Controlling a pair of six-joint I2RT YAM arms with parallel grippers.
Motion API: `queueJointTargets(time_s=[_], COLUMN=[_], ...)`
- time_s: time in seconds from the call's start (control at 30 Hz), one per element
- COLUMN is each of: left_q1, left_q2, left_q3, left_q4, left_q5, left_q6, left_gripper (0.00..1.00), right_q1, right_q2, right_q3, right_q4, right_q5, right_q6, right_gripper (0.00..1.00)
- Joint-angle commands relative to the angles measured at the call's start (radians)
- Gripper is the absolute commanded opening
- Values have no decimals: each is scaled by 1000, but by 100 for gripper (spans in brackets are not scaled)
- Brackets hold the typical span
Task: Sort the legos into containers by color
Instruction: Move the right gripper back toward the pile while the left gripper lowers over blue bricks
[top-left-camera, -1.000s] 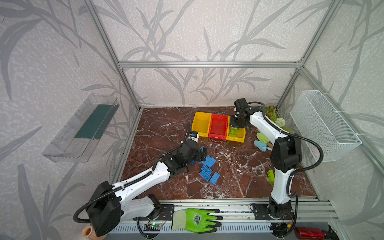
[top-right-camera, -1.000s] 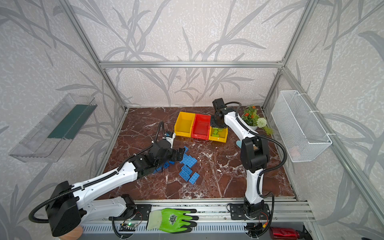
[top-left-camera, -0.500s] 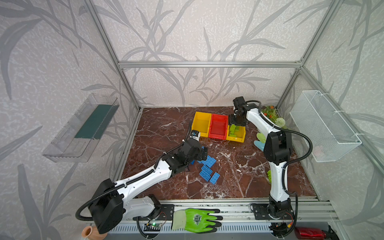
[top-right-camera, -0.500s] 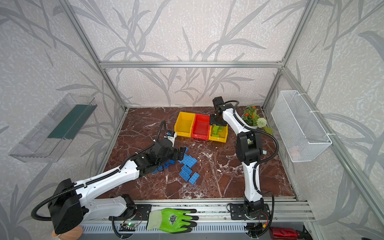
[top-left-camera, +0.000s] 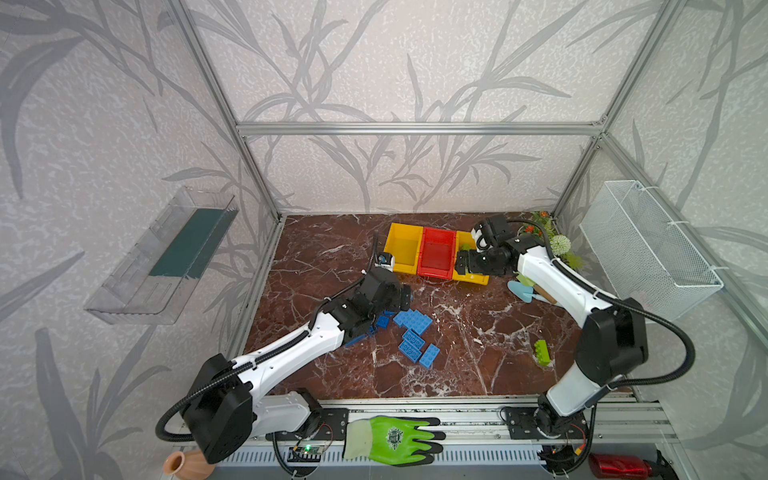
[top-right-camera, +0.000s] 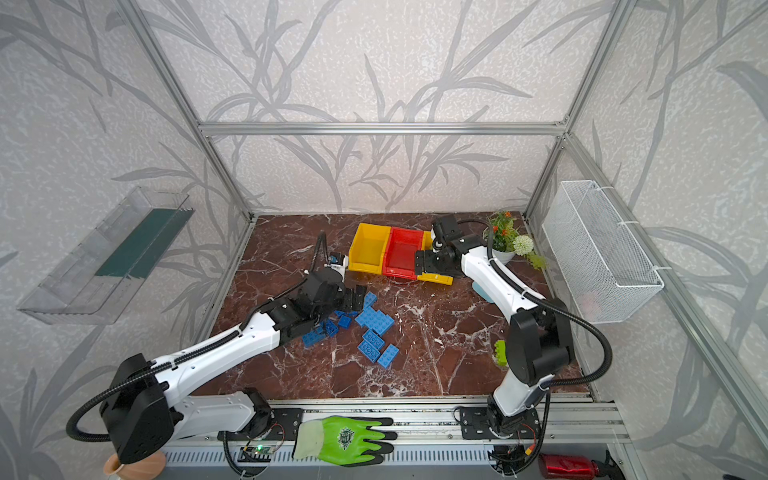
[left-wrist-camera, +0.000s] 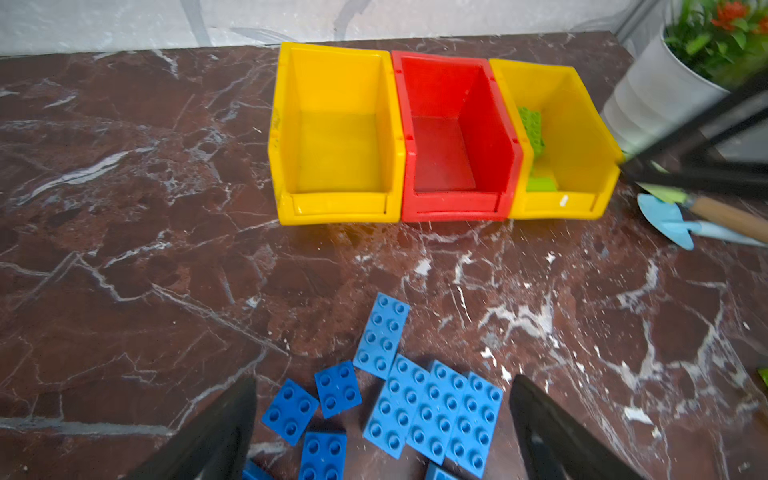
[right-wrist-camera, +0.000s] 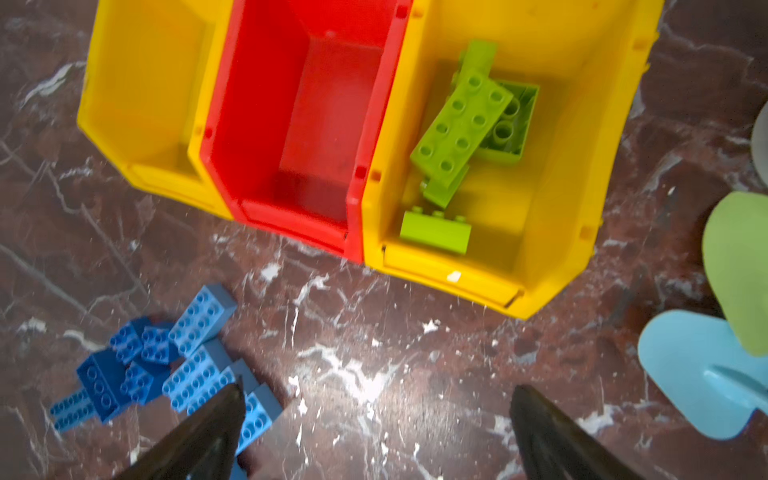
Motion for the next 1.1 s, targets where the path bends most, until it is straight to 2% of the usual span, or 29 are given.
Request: queueJointTargets(time_s=[0.0, 0.07, 0.1, 0.17, 0.23, 0.33, 0.43, 0.6, 0.7, 0.77, 0.87, 1.07], left_q1=[57, 74, 83, 115, 156, 202, 207, 206, 202, 199, 184, 141], left_q2=[43, 56, 59, 57, 62, 77, 59, -18, 13, 66, 164, 295], left_q3=[84, 118, 126, 126, 114, 124, 121, -27, -32, 7, 101, 206], left_q4=[1, -3, -1, 17, 49, 7, -85, -41, -37, -36, -54, -142], left_q5=[35, 44, 59, 109, 156, 144, 116, 231, 279, 323, 352, 257], left_q6=[4, 35, 47, 65, 64, 57, 51, 32, 40, 67, 108, 212], left_gripper=[94, 94, 94, 94, 94, 94, 94, 94, 94, 94, 92, 86], right_q1=[50, 28, 11, -1, 18, 62, 82, 83, 83, 83, 83, 82], right_q2=[-168, -299, -335, -376, -381, -373, -387, -435, -436, -435, -447, -462], right_q3=[-193, -352, -390, -413, -404, -378, -373, -380, -364, -357, -350, -353], right_q4=[207, 388, 419, 416, 376, 295, 242, 173, 121, 98, 76, 50], right_q5=[69, -20, -69, -166, -200, -187, -165, -115, -128, -138, -125, -98], right_q6=[-12, 19, 50, 76, 52, 2, -8, -7, -7, -5, -9, -19], right_gripper=[99, 99, 99, 99, 99, 99, 98, 84, 78, 80, 89, 95])
